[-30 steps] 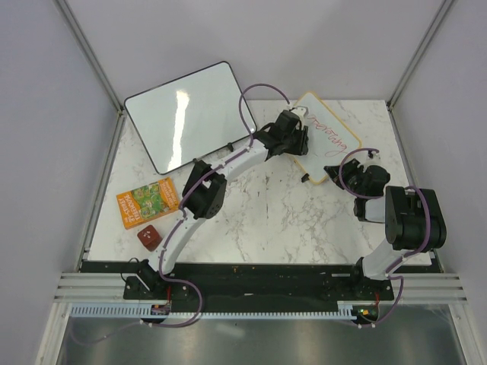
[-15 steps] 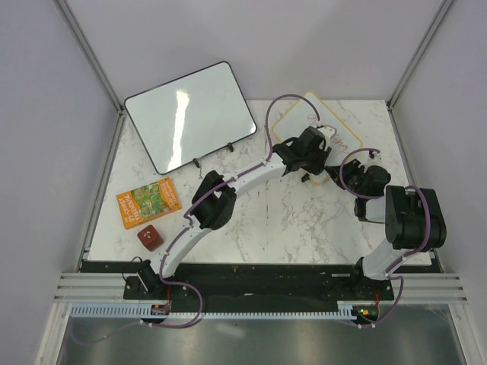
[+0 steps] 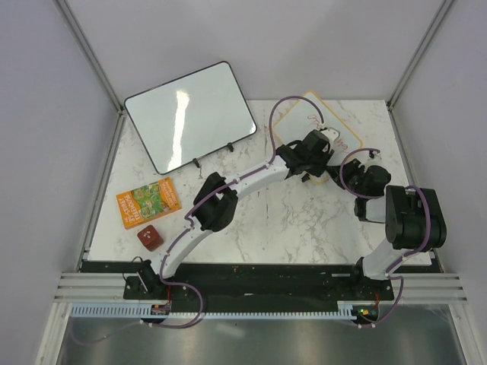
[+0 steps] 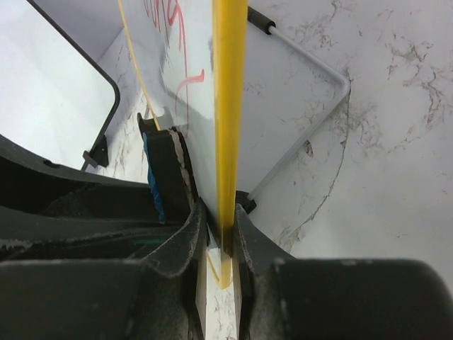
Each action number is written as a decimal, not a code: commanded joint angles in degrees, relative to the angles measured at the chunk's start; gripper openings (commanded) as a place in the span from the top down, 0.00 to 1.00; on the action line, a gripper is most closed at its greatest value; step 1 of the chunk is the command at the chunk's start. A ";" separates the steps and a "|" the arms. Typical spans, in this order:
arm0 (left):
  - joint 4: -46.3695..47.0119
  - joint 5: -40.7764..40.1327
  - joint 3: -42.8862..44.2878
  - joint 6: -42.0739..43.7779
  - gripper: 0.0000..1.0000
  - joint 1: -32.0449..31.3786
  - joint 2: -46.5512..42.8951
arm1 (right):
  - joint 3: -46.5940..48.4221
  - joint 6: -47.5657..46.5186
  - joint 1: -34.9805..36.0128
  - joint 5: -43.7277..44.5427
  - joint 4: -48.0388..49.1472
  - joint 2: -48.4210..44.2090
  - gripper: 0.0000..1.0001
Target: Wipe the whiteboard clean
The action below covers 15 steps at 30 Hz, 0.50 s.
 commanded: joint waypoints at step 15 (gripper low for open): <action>21.62 10.80 3.44 -2.30 0.98 15.61 1.55 | 0.54 -4.56 1.35 0.67 -6.70 0.49 1.00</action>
